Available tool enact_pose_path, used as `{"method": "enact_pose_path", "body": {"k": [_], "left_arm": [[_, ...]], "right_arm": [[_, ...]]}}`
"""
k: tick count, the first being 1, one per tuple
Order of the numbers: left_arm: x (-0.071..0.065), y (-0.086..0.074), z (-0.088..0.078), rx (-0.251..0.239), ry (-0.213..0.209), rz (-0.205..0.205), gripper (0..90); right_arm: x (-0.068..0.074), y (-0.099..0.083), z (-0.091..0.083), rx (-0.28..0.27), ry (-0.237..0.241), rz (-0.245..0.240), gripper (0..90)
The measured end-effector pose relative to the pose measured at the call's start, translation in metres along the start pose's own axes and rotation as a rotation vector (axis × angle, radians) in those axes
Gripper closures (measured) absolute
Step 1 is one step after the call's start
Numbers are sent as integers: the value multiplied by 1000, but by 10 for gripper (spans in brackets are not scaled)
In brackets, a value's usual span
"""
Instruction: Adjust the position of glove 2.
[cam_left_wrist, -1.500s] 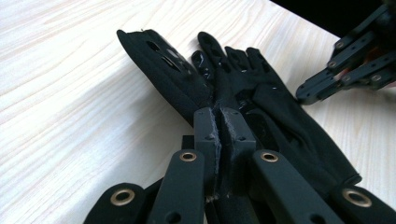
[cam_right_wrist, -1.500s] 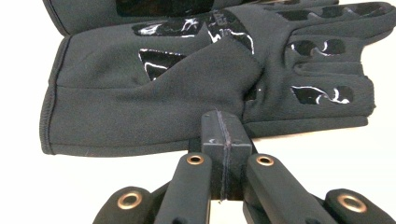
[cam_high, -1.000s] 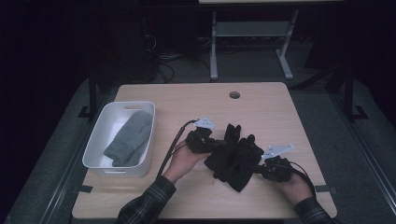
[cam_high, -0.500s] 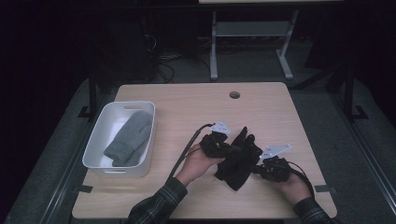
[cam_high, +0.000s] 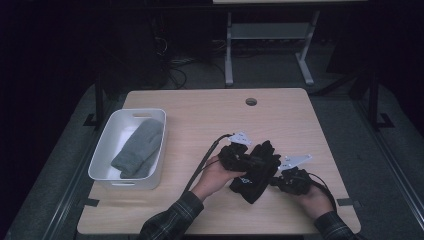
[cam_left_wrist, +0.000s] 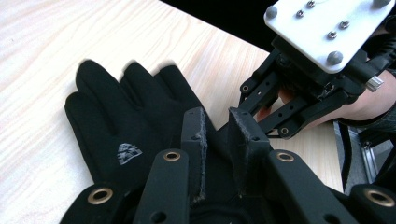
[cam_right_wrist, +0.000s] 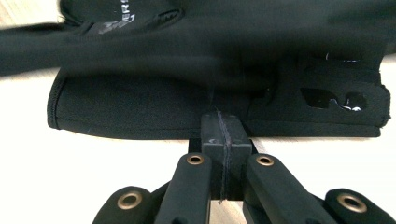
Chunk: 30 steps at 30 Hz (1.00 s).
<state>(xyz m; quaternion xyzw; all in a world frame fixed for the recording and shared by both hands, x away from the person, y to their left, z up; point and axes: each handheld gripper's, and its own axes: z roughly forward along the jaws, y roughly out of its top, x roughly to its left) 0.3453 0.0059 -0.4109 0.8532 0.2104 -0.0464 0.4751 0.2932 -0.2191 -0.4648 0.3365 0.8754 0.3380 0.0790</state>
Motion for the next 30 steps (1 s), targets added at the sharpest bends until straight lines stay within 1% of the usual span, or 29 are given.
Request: {"method": "enact_pose_path", "body": {"k": [4,6,8,9,10,12,13,16,18,19,20,22,23,24,25,27,28,30], "left_arm": [[2,-1,-4,18,27,6,888],[4,-2,-5,28,36,8,897],[5,-4,-4,28,32,1,897],[5,-5,-2,29,29,1,897],[4,-5,1,32,26,0,897],[3,-5,9,39,19,3,897],[3,-6,13,46,15,2,897],[3,-10,30,83,7,14,898],[3,-14,40,104,5,16,898],[3,-15,44,115,5,15,898],[3,-17,48,124,7,16,898],[4,-19,53,139,11,22,898],[3,-20,55,146,14,21,898],[3,-21,57,155,17,30,898],[3,-22,58,159,21,27,898],[2,-22,58,161,24,36,898],[2,-21,57,160,24,43,898],[1,-20,54,149,29,40,885]], "right_arm": [[-2,-3,-7,-6,-12,14,900],[-6,-5,-13,-17,-25,22,900],[-8,-6,-20,-50,-28,45,900],[-9,-7,-23,-54,-32,48,900],[-10,-7,-25,-65,-36,47,900],[-10,-7,-27,-72,-40,62,900],[-11,-8,-27,-70,-41,57,900],[-13,-9,-26,-63,-46,61,900],[-16,-10,-26,-60,-54,63,876],[-17,-11,-27,-71,-60,66,835],[-18,-12,-28,-71,-70,74,775],[-20,-13,-28,-93,-93,78,666],[-21,-13,-29,-98,-107,77,610],[-22,-13,-30,-106,-119,84,567],[-23,-14,-30,-111,-123,84,520],[-24,-15,-30,-120,-146,81,444],[-24,-15,-30,-122,-152,87,405],[-26,-16,-30,-127,-167,89,348]]}}
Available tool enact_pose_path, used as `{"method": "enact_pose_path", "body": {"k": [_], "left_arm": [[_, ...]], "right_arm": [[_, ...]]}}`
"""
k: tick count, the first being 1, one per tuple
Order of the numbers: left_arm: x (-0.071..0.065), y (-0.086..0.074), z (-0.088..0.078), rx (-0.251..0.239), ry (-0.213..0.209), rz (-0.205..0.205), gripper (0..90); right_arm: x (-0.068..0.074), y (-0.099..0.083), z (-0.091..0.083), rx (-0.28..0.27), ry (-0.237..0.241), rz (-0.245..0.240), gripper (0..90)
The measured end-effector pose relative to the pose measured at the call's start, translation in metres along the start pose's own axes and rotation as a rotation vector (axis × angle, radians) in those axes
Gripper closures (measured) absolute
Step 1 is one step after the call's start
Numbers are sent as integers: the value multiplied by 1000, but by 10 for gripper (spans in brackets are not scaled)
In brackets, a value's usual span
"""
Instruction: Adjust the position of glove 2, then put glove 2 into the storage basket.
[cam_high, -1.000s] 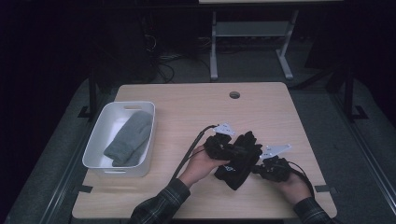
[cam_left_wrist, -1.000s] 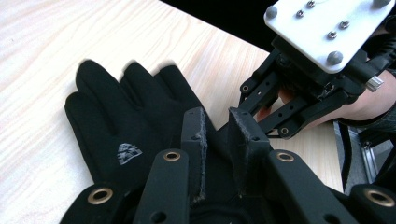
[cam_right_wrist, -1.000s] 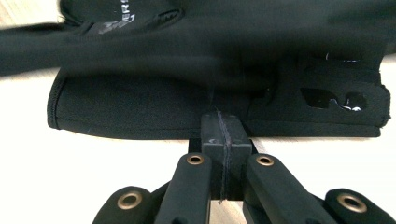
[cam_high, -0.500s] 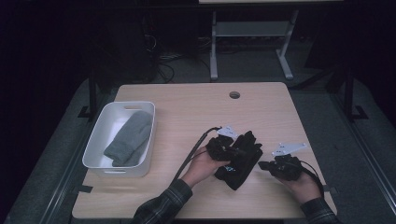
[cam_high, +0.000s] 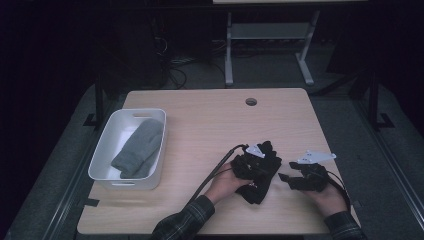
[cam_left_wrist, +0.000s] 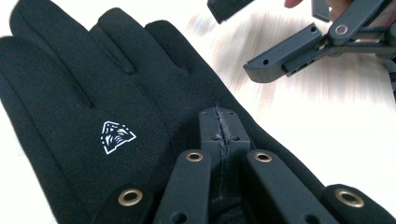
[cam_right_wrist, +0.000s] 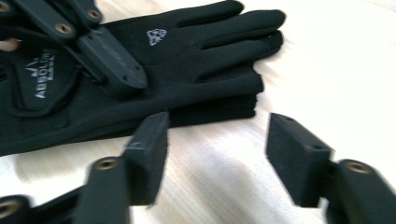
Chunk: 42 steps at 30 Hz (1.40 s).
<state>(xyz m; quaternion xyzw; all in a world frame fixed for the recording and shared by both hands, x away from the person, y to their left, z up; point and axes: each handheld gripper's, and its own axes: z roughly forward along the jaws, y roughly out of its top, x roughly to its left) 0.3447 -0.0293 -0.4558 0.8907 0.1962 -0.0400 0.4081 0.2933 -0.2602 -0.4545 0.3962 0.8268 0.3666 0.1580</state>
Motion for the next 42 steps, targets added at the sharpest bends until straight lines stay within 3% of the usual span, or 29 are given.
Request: {"method": "enact_pose_path", "body": {"k": [7,13,18,20,28,32,34,42], "left_arm": [[0,1,-21,-14,49,8,654],[15,-2,-38,-16,107,-25,444],[26,-8,-35,3,132,-68,311],[29,-10,-31,27,127,-66,270],[33,-14,-14,19,132,-101,193],[32,-15,-9,29,120,-94,194],[31,-16,-6,12,111,-92,196],[28,-17,-5,11,107,-45,327]], "right_arm": [[-6,-5,5,21,-34,27,221],[-15,-12,10,32,-58,55,145],[-22,-16,12,34,-74,68,143],[-23,-17,14,39,-82,75,143],[-27,-21,15,32,-85,81,140],[-27,-21,15,27,-84,76,139],[-27,-21,15,25,-84,75,139],[-27,-21,15,22,-85,77,139]]}}
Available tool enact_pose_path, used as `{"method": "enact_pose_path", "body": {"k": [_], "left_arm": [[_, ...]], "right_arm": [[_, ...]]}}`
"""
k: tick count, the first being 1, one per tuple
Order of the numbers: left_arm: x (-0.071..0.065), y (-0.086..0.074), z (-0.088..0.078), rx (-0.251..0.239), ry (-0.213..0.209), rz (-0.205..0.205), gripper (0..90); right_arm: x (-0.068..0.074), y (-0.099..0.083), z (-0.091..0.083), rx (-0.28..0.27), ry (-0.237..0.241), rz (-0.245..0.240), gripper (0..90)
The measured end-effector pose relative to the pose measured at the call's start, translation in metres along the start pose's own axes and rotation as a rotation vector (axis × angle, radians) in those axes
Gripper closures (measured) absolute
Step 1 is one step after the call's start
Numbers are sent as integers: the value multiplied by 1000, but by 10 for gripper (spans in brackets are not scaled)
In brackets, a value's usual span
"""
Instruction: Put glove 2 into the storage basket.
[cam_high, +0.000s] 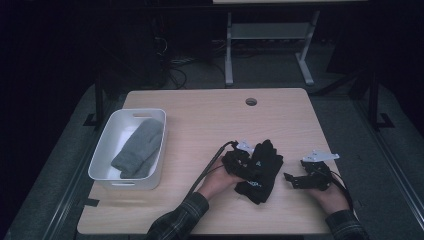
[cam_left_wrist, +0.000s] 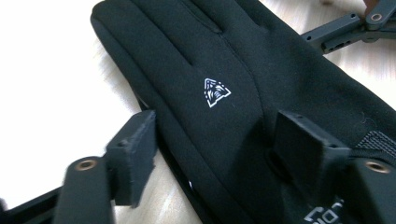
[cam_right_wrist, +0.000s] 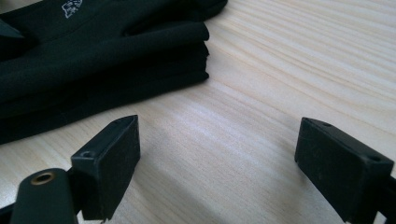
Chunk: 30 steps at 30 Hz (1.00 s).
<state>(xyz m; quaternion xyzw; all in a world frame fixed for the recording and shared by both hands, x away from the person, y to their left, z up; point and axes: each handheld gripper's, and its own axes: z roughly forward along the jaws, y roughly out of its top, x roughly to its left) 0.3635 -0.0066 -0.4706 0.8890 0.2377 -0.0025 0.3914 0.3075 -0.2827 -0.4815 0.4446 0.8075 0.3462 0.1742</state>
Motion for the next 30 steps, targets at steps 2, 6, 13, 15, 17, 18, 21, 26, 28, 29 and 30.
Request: {"method": "enact_pose_path", "body": {"k": [2,6,13,15,17,18,21,26,28,29,30], "left_arm": [[0,-1,0,-12,7,0,414],[2,-3,1,-32,20,22,639],[4,-3,1,-29,-33,-9,795],[6,-2,1,-23,-48,-20,803],[10,-1,0,-14,-71,-47,808],[10,-1,-2,-12,-66,-45,809],[11,2,-9,-25,-60,-42,810],[15,9,-28,-32,-39,-32,809],[17,12,-36,-38,-31,-33,809],[17,14,-41,-36,-24,-27,809],[18,15,-45,-43,-20,-22,809]], "right_arm": [[0,0,0,-1,0,-2,140],[0,0,0,-1,0,-1,140],[0,0,0,-3,-1,2,141],[0,0,0,-4,-1,1,141],[0,0,0,-6,-1,3,141],[0,-1,0,-6,0,0,141],[0,-1,0,-9,0,-1,141],[0,-1,0,-12,1,0,142],[0,-1,0,-12,1,0,142],[0,-1,1,-12,1,0,142],[0,-1,1,-13,1,2,142]]}}
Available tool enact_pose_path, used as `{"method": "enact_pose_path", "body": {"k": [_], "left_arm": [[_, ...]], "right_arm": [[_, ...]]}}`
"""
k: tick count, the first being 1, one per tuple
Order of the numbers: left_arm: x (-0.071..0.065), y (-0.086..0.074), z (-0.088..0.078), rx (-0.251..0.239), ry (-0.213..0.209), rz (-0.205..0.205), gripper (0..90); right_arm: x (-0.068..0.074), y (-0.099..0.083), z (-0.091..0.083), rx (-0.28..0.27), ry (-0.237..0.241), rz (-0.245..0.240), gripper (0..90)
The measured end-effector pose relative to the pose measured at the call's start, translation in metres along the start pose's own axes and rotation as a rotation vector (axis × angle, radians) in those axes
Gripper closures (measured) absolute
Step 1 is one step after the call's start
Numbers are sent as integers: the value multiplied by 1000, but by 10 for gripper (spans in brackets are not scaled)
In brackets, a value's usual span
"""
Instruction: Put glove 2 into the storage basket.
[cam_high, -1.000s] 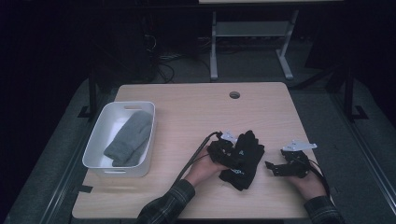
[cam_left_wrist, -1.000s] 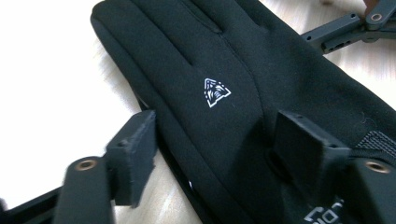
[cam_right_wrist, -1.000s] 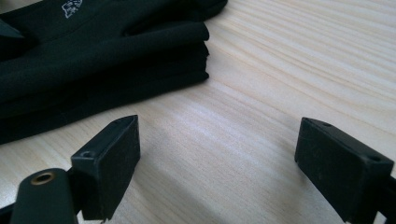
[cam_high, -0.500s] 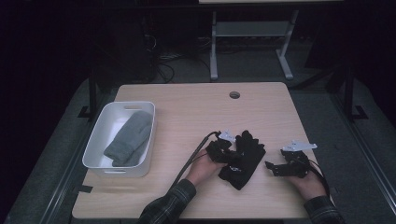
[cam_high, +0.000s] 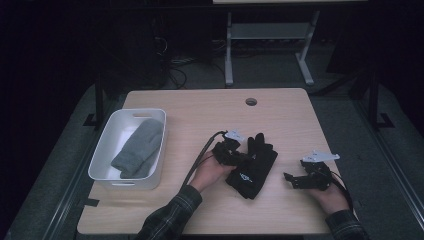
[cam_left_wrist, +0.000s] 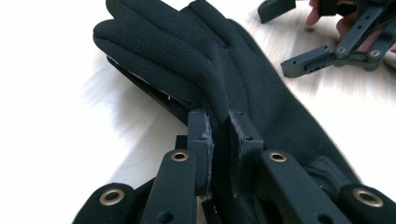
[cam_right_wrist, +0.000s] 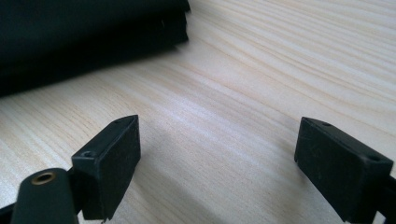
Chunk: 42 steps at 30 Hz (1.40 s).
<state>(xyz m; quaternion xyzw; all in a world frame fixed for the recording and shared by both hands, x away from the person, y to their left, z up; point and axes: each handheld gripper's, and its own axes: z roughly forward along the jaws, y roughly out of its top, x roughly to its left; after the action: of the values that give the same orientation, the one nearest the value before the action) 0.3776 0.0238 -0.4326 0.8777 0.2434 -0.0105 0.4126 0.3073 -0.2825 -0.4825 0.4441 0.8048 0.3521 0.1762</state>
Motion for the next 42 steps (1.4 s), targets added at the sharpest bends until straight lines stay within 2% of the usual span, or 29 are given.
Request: {"method": "enact_pose_path", "body": {"k": [7,13,23,27,33,42], "left_arm": [[2,7,-30,-7,33,18,809],[4,11,-55,-9,41,9,809],[19,13,-111,-28,93,-7,809],[26,11,-133,-48,102,-18,808],[37,5,-167,-69,142,-40,808],[58,-16,-221,-110,204,-100,808]], "right_arm": [[0,0,0,-5,-1,-4,142],[0,0,0,-1,2,-3,141],[0,0,1,-1,2,-2,141],[0,0,1,-1,1,-3,141],[0,0,1,-1,1,-2,141],[0,0,1,-1,0,-1,142]]}}
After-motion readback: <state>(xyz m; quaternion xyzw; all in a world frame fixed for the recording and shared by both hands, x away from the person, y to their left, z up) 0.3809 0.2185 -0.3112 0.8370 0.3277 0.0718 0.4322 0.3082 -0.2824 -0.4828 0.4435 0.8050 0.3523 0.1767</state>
